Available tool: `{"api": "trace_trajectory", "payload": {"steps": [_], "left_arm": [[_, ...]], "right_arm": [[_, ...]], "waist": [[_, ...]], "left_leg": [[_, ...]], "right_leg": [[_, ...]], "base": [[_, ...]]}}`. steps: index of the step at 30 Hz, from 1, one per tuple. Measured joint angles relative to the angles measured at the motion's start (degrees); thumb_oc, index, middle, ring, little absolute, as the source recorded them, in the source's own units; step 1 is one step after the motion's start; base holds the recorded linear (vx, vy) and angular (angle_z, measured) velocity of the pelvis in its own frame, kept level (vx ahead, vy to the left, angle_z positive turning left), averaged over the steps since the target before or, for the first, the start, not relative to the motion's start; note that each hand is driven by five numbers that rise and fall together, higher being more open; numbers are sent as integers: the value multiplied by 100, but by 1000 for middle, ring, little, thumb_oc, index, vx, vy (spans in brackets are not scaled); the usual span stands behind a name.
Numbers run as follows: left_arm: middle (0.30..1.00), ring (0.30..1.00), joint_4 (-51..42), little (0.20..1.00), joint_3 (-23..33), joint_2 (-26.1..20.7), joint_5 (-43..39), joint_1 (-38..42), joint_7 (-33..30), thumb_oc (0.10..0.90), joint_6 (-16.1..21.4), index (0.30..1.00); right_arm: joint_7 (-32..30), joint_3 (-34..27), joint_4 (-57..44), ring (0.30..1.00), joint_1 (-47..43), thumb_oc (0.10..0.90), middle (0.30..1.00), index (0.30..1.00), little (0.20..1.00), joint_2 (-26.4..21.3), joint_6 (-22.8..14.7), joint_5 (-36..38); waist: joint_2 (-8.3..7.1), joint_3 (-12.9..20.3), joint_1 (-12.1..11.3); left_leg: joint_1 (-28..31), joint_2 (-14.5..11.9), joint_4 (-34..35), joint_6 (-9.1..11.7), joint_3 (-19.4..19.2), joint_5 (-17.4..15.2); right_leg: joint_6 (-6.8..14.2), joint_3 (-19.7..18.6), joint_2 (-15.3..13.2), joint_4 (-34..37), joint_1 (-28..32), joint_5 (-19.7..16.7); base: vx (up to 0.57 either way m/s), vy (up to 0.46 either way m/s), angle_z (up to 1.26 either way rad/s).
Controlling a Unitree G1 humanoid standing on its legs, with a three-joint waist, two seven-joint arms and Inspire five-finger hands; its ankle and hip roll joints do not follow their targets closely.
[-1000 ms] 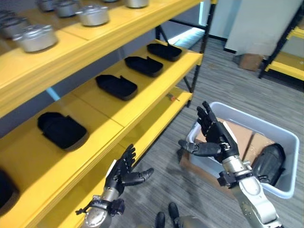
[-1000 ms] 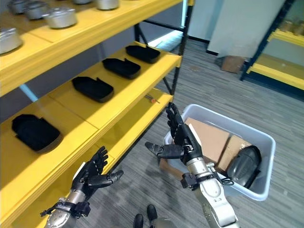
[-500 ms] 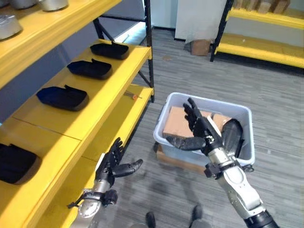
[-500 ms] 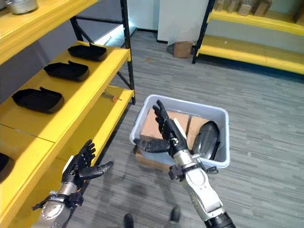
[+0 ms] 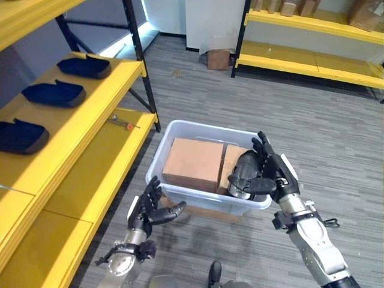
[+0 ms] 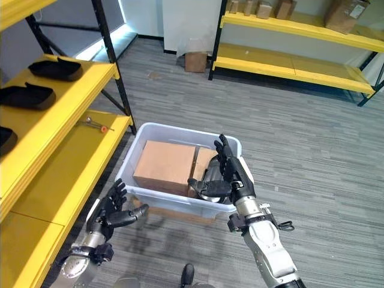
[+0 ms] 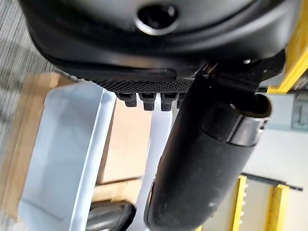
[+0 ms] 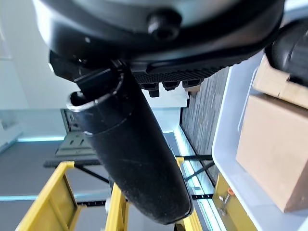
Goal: Move parts from the plastic box to the shelf.
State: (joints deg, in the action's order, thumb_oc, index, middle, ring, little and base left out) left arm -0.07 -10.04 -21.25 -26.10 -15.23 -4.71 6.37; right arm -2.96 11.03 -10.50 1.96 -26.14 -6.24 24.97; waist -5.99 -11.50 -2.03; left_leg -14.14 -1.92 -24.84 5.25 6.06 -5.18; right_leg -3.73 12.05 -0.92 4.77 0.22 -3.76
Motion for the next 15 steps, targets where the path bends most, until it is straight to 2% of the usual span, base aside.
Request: {"api": "trace_trajectory", "payload": {"steps": [1, 2, 4, 5, 6, 7, 9, 10, 11, 13, 15], "left_arm": [[1000, 1000, 1, 1000, 5, 0, 1, 5, 54, 900, 7, 1000], [1000, 1000, 13, 1000, 3, 1, 2, -59, 72, 900, -4, 1000], [1000, 1000, 90, 1000, -32, -4, 7, -58, 89, 900, -12, 1000], [1000, 1000, 104, 1000, -36, -1, 4, -31, 88, 900, -12, 1000], [1000, 1000, 132, 1000, -35, 2, 1, -22, 70, 900, -11, 1000], [1000, 1000, 176, 1000, -2, -1, -4, -118, 50, 900, -12, 1000], [1000, 1000, 174, 1000, 7, 2, -2, -146, 40, 900, -31, 1000], [1000, 1000, 168, 1000, 12, -2, -1, -157, 53, 900, -27, 1000], [1000, 1000, 76, 1000, 37, -34, 2, -170, 60, 900, -15, 1000], [1000, 1000, -83, 1000, 163, -77, 2, -137, 55, 900, -12, 1000], [1000, 1000, -148, 1000, 197, -124, 1, 27, 56, 900, -8, 1000]], "right_arm": [[30, -9, -5, 1000, -64, 900, 1000, 1000, 1000, -6, -1, 0], [83, -40, -10, 1000, -86, 900, 1000, 1000, 1000, -10, -8, 0], [89, -74, -2, 1000, -30, 900, 1000, 1000, 1000, -4, -36, -2], [87, -80, 14, 1000, -13, 900, 1000, 1000, 1000, -12, -39, -8], [95, -58, 54, 1000, -22, 900, 1000, 1000, 1000, -7, -37, -11], [165, -12, 66, 1000, 11, 900, 1000, 1000, 1000, 33, -27, -13], [174, -50, -64, 1000, 165, 900, 1000, 1000, 1000, 58, -25, -14], [182, -69, -66, 1000, 233, 900, 1000, 1000, 1000, 99, -27, -13], [190, -83, -74, 1000, 281, 900, 1000, 1000, 1000, 104, -26, -12], [249, -103, -101, 1000, 295, 900, 1000, 1000, 1000, 82, -25, -13], [261, -122, -103, 1000, 283, 900, 1000, 1000, 1000, 85, -15, -13]], "waist": [[-72, -112, -111], [-37, -173, -158], [149, -242, -115], [248, -306, -137], [293, -356, -268], [313, -364, -487], [350, -357, -308], [371, -336, -239], [402, -296, -183], [274, -284, -165], [236, -275, -152]], "left_leg": [[-11, 375, 644, -165, 192, -40], [-83, 485, 1345, -251, 216, 50], [-429, 322, 2237, -99, -56, 494], [-568, 280, 2503, -61, 27, 680], [-644, 259, 2518, -56, 324, 768], [-651, 192, 2262, -227, 408, 907], [-455, 203, 1928, -328, 165, 960], [-101, 165, 2049, -352, 84, 979], [369, 103, 2493, -446, -50, 1434], [554, 255, 2681, -656, -357, 1497], [657, 436, 2722, -771, -496, 1422]], "right_leg": [[-7, -163, -62, 15, -4, 41], [8, -210, -22, 15, 6, 54], [-38, -92, 180, 59, 74, 151], [-17, -173, 327, 38, 120, 149], [-22, -333, 422, 20, 172, 163], [-73, -577, 469, 29, 227, 159], [17, -708, 454, 9, 400, 282], [79, -786, 444, -10, 504, 397], [235, -1005, 415, -208, 532, 591], [440, -1088, 169, -402, 460, 769], [581, -1010, -48, -412, 511, 855]], "base": [[210, 61, -54], [211, 61, -46], [175, 99, -4], [105, 96, -25], [207, 183, -107], [256, 219, -121], [322, 242, -60], [251, 175, -49], [232, 175, -67], [177, 146, -63], [149, 166, -24]]}}
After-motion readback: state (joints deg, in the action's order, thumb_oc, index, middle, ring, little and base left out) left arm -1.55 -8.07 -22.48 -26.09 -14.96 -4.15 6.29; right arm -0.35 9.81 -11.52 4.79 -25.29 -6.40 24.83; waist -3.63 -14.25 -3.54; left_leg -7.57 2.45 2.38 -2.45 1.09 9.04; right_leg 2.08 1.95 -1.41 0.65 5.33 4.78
